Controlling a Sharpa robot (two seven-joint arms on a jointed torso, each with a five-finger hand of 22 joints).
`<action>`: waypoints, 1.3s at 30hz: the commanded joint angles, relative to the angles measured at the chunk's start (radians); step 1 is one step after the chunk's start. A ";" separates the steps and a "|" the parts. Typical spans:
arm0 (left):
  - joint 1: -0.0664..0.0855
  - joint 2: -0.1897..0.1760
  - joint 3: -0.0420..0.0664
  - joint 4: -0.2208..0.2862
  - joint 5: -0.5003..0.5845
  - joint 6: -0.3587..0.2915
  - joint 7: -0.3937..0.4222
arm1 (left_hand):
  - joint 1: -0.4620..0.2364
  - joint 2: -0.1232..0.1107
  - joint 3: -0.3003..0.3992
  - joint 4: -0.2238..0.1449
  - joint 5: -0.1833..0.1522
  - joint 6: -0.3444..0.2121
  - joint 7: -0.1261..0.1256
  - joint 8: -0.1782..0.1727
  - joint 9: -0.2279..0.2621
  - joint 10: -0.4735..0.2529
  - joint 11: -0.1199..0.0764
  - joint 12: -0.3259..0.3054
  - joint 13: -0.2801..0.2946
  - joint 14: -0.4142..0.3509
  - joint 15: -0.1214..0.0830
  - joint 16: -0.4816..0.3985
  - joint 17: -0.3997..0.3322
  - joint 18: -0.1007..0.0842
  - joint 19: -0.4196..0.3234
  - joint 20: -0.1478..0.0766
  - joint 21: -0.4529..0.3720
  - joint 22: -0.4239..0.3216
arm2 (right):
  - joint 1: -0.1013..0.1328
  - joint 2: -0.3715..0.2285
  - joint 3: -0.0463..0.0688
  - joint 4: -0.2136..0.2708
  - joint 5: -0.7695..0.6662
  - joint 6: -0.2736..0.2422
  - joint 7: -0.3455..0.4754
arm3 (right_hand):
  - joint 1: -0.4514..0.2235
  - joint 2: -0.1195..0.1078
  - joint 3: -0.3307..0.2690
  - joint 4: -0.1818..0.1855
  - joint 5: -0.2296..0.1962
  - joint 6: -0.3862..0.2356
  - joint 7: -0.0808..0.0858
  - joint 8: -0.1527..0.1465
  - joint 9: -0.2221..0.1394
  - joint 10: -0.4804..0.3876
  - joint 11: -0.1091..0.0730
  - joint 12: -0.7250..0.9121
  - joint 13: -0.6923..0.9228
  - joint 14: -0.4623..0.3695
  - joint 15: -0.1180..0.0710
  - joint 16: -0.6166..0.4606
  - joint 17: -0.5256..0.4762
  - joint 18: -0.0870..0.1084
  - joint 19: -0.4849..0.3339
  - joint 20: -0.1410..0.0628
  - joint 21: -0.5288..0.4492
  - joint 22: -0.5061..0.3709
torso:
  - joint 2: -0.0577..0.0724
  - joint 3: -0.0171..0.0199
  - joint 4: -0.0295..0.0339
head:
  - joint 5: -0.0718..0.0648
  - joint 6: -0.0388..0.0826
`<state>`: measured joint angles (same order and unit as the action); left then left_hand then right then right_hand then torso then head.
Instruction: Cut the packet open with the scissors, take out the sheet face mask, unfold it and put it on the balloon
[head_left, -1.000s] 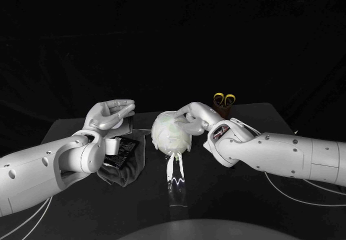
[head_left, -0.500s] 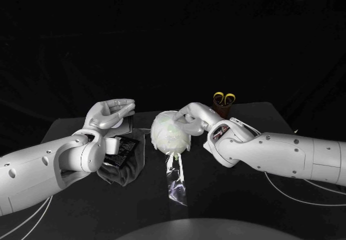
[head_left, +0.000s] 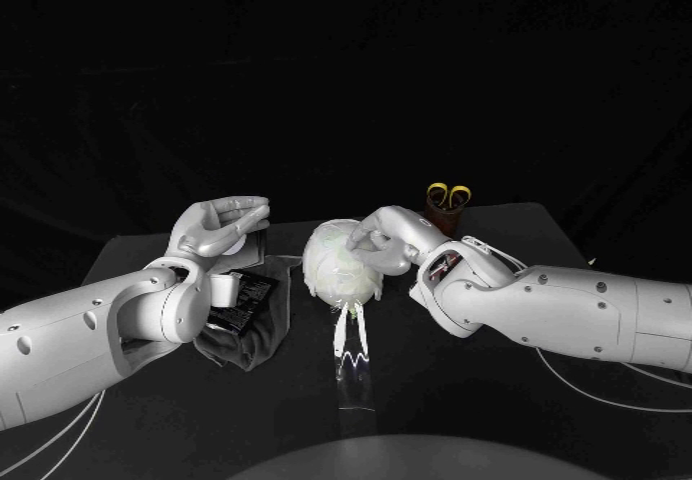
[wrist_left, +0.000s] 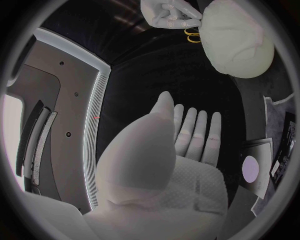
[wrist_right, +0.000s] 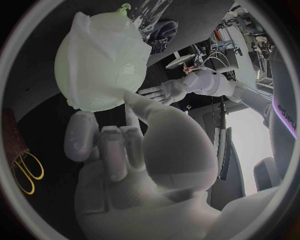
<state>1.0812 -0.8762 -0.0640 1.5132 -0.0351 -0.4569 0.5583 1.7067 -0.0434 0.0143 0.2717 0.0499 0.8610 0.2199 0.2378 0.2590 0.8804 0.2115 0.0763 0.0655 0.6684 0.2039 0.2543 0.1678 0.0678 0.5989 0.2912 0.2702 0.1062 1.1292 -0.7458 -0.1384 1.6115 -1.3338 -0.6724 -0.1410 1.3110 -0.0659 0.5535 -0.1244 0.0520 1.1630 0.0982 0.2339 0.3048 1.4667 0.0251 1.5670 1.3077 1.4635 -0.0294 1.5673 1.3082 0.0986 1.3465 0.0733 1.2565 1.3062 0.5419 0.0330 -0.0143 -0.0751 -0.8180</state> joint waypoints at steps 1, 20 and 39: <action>0.001 0.001 0.001 0.002 0.002 0.009 0.007 | 0.007 0.000 0.005 0.000 -0.001 0.008 0.017 0.006 -0.001 0.005 0.001 -0.004 -0.001 -0.009 0.001 -0.007 -0.001 0.016 0.006 -0.001 0.002 -0.001 | -0.001 -0.009 0.000 0.012 -0.047 0.045 0.005 | 0.004 -0.004 0.003 -0.006 -0.004 0.003 -0.002 0.008 0.006 0.104 -0.005 0.004 0.263 0.107 -0.008 0.003 0.263 -0.012 0.000 -0.007 0.007 0.001 | 0.000 -0.0004 0.0004 | 0.000 -0.002; 0.000 0.005 0.001 -0.016 0.011 0.062 0.020 | -0.008 -0.004 0.000 0.011 -0.001 0.010 0.024 0.003 -0.007 0.020 0.001 -0.003 0.000 0.023 -0.005 0.004 0.004 0.010 -0.001 0.000 -0.006 -0.007 | 0.000 -0.160 -0.002 0.113 0.725 -0.135 0.509 | -0.025 -0.001 0.002 0.002 0.027 -0.113 0.023 0.024 0.065 -0.038 0.016 -0.228 0.075 0.029 0.009 -0.075 0.055 0.060 -0.268 0.015 -0.330 -0.243 | -0.009 -0.0049 -0.0049 | 0.005 0.020; -0.003 0.047 0.001 -0.087 0.081 0.021 0.054 | -0.065 0.002 -0.023 0.015 -0.001 -0.017 -0.015 -0.023 -0.030 0.039 -0.008 -0.016 -0.004 0.019 -0.010 -0.026 -0.008 0.002 -0.080 0.001 -0.058 -0.036 | -0.029 -0.148 -0.003 -0.049 1.146 0.077 0.668 | -0.071 -0.075 0.093 0.108 0.056 -0.301 0.124 -0.020 0.053 -0.464 0.135 -1.377 -0.970 -0.568 0.159 -1.135 -0.907 0.065 -0.652 0.154 -0.916 -0.640 | -0.037 -0.0196 -0.0190 | 0.055 0.074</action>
<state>1.0778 -0.8344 -0.0640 1.4266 0.0195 -0.3965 0.5854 1.6511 -0.0437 -0.0045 0.2866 0.0499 0.8502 0.2053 0.2184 0.2298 0.9291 0.2043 0.0639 0.0624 0.6960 0.1936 0.2341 0.1623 0.0678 0.5003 0.2917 0.2045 0.0660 1.1022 -0.8969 -0.1420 1.5672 -0.2149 -0.6840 0.4718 1.2389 -0.1309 0.6453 -0.0190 0.1086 0.8637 0.2221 0.2147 0.3573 1.0005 0.1595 0.1898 0.3386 0.8929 0.1273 0.4327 0.4006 0.1539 0.6966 0.2248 0.3405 0.6659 0.5086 0.0142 -0.0301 -0.0317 -0.7505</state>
